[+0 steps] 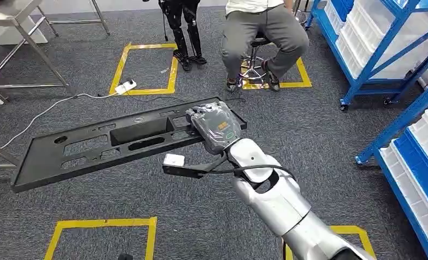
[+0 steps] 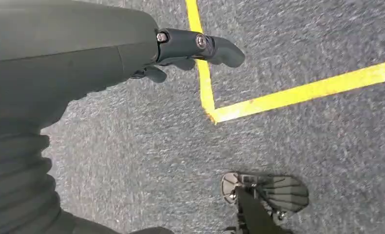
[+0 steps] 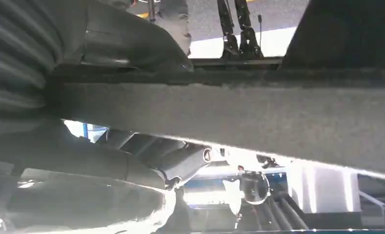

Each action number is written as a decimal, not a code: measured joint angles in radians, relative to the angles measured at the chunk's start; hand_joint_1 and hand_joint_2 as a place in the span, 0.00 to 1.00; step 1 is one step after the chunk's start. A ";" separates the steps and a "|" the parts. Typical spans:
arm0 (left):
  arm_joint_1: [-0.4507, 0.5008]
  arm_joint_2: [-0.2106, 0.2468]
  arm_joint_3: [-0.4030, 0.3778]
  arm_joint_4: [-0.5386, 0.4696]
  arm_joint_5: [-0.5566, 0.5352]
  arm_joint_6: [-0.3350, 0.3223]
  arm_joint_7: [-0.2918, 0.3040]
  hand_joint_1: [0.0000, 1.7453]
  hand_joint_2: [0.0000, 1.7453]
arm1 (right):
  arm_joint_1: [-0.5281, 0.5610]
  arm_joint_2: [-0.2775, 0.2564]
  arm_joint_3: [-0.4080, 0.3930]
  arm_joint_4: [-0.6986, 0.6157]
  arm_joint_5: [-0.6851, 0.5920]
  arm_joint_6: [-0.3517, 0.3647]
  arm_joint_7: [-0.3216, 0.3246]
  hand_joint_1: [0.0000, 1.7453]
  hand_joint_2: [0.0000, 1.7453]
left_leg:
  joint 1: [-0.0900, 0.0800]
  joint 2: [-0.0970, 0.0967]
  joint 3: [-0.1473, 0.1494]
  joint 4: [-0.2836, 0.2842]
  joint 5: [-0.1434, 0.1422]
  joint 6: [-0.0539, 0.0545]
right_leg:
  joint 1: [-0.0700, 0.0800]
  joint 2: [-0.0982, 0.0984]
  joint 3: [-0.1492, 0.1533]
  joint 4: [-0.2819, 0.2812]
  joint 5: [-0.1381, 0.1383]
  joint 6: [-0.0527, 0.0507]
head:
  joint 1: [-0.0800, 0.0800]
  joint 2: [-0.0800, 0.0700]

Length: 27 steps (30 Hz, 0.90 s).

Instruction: Take the parts from the cabinet and place them on the table.

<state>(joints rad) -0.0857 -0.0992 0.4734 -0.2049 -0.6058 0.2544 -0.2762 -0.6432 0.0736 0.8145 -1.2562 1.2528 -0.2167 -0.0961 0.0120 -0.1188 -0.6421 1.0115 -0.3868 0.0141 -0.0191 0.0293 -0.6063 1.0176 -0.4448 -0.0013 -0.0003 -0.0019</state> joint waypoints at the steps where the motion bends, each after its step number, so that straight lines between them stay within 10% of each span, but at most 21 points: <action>1: 0.001 0.002 0.000 0.000 0.000 0.000 0.000 0.00 1.00 | -0.001 0.002 0.000 0.000 0.001 0.000 0.000 1.00 1.00 | 0.004 0.002 -0.004 0.006 -0.004 -0.003 | -0.011 -0.009 0.002 -0.003 0.004 -0.007 | -0.001 0.000; 3: 0.002 0.002 0.000 0.000 0.000 0.000 0.000 0.00 1.00 | -0.001 0.007 0.000 0.000 0.001 0.000 0.000 1.00 1.00 | -0.001 0.087 -0.027 0.070 -0.045 -0.013 | -0.004 -0.018 0.007 -0.003 0.001 -0.019 | -0.012 0.000; 7: 0.001 0.001 0.000 0.000 0.000 0.000 0.000 0.00 1.00 | 0.002 0.007 0.000 0.000 0.001 0.001 0.000 1.00 1.00 | 0.005 0.116 -0.153 0.316 -0.143 -0.018 | 0.015 -0.055 0.011 -0.003 -0.007 -0.030 | -0.011 0.000; 10: 0.001 0.002 0.000 0.000 0.000 0.000 0.000 0.00 1.00 | 0.003 0.008 0.000 0.000 0.001 0.001 0.000 1.00 1.00 | -0.006 0.129 -0.055 0.131 -0.040 0.009 | 0.027 -0.083 0.018 -0.004 -0.012 -0.037 | -0.010 0.000; 12: -0.001 0.007 0.000 -0.002 0.000 0.000 0.000 0.00 1.00 | 0.000 0.010 0.000 -0.001 0.001 0.001 0.000 1.00 1.00 | -0.030 0.200 0.006 0.027 -0.026 0.031 | 0.029 -0.097 0.025 -0.010 -0.014 -0.037 | -0.007 0.000; 16: -0.002 0.010 0.000 -0.003 -0.002 0.000 0.000 0.00 1.00 | 0.002 0.012 0.000 -0.002 0.001 0.001 0.000 1.00 1.00 | -0.041 0.164 0.018 -0.011 -0.015 0.055 | 0.030 -0.134 0.042 -0.032 -0.012 -0.022 | -0.017 0.000; 19: -0.004 0.006 0.000 -0.004 -0.003 0.000 0.001 0.00 1.00 | -0.002 0.010 -0.002 -0.006 0.003 0.001 0.000 1.00 1.00 | -0.020 0.134 0.062 -0.071 0.021 0.062 | 0.026 -0.049 -0.006 0.072 -0.061 -0.026 | -0.016 0.000; 22: -0.006 0.002 0.000 -0.004 -0.005 -0.001 0.002 0.00 1.00 | 0.011 -0.006 -0.004 -0.006 0.004 0.001 0.001 1.00 1.00 | -0.014 0.088 0.058 -0.069 0.022 0.052 | 0.014 -0.032 -0.121 0.282 -0.121 -0.016 | -0.010 0.000; 24: -0.002 0.000 0.000 -0.003 -0.005 -0.001 0.005 0.00 1.00 | 0.015 -0.008 -0.004 -0.006 0.007 0.001 0.001 1.00 1.00 | -0.006 0.062 0.056 -0.066 0.021 0.039 | 0.001 -0.031 -0.095 0.203 -0.074 0.012 | -0.010 0.000; 26: -0.002 -0.002 0.000 -0.003 -0.008 -0.001 0.006 0.00 1.00 | 0.015 -0.011 -0.004 -0.006 0.009 0.001 0.001 1.00 1.00 | 0.007 0.039 0.050 -0.049 0.013 0.017 | -0.021 -0.013 -0.006 0.017 -0.001 0.047 | -0.009 0.000; 27: -0.003 0.001 0.000 -0.004 -0.008 0.000 0.006 0.00 1.00 | 0.014 -0.011 -0.004 -0.006 0.009 0.001 0.001 1.00 1.00 | 0.007 0.030 0.037 -0.033 0.005 0.005 | -0.022 0.011 0.003 -0.010 0.001 0.046 | -0.005 0.000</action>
<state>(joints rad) -0.0882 -0.0984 0.4738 -0.2091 -0.6134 0.2544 -0.2701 -0.6289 0.0625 0.8103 -1.2619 1.2616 -0.2155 -0.0954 0.0188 -0.0890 -0.6049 0.9783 -0.3820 0.0187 -0.0411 0.0402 -0.6032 1.0080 -0.4435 0.0447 -0.0054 -0.0023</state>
